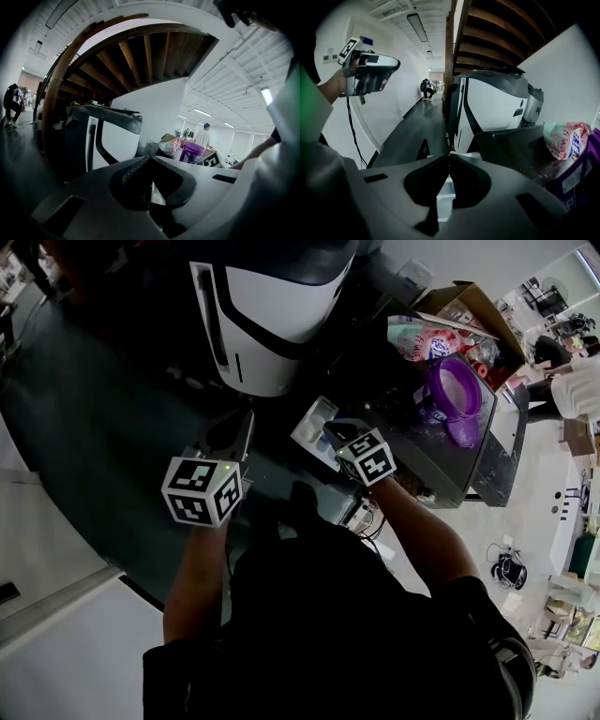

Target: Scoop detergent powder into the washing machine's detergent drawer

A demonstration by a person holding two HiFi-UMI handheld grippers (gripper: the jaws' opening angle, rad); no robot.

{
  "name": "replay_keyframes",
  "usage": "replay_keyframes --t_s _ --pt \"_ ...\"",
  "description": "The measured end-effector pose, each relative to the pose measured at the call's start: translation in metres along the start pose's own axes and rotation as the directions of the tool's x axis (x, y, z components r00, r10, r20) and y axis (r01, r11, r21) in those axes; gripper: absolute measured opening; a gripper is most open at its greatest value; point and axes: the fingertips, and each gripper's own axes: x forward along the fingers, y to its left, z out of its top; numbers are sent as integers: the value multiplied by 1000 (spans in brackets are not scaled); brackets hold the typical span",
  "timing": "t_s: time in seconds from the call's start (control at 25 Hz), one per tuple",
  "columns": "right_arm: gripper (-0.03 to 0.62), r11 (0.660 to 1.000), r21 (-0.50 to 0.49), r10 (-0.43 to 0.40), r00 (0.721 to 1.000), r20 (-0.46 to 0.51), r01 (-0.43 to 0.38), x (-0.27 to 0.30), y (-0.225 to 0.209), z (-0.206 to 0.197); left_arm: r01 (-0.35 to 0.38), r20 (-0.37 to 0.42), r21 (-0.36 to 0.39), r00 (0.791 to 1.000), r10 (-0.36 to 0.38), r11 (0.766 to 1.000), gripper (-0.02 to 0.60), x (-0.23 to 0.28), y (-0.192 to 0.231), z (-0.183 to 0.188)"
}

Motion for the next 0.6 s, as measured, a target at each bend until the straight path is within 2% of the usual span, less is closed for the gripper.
replay_keyframes --t_s 0.6 --pt "18 986 -162 -45 999 -13 43 -8 8 2 1 5 -2 1000 -1 1000 8 -9 -4 -2"
